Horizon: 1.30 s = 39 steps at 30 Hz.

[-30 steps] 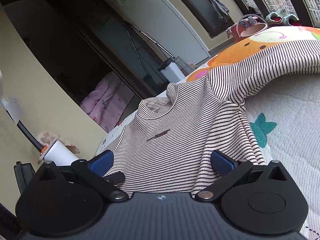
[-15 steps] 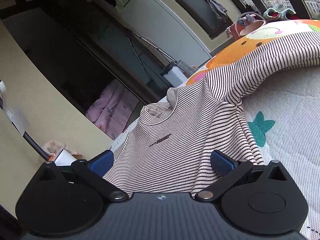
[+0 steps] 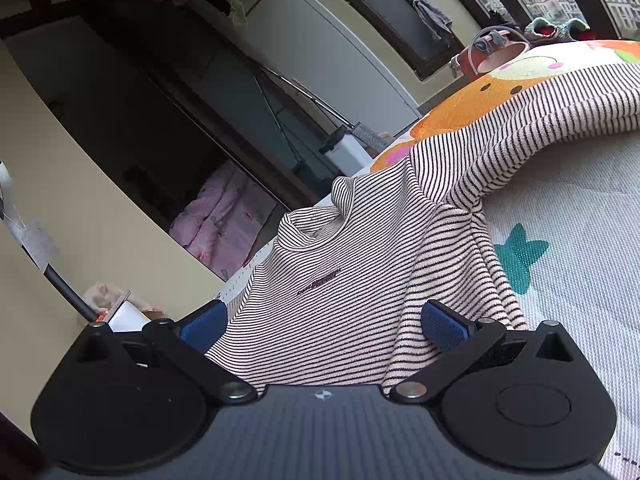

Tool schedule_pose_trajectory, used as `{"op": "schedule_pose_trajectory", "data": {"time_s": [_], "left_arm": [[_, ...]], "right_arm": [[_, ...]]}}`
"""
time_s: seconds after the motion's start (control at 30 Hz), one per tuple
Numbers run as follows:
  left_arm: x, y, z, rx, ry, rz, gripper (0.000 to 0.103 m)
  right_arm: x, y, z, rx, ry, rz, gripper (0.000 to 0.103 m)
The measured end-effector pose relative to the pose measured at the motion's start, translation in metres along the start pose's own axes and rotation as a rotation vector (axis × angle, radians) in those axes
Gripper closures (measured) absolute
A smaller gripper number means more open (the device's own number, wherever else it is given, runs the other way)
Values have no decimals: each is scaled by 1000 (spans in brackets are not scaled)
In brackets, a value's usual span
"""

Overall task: Fold clothes
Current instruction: 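Lift the sleeve with the left gripper and lay it across the shirt body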

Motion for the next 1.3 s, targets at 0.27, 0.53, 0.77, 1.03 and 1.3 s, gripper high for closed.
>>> {"op": "schedule_pose_trajectory", "data": {"time_s": [0.27,0.53,0.77,1.03,1.3], "left_arm": [[12,-91,30,-102,-47,-143,97],[-38,20,-3,-35,139,352,42],[-68,87,-52,14,239,672,31],[-42,83,-46,9,127,464,76],[3,-35,40,13,-207,-196,87]], "right_arm": [[-1,-1,1,3,-5,-6,0],[-1,-3,1,7,-10,-12,0],[5,-7,6,2,-14,-13,0],[4,-7,6,-2,-16,-11,0],[4,-7,7,1,-15,-12,0]]}}
Point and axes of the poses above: each gripper's, at about its wrist camera, not at the fingertips, and z roughly against the way its jaws point, y to its left, x to its top, the point moved 8 cm from there along -z, roughly the way its jaws point
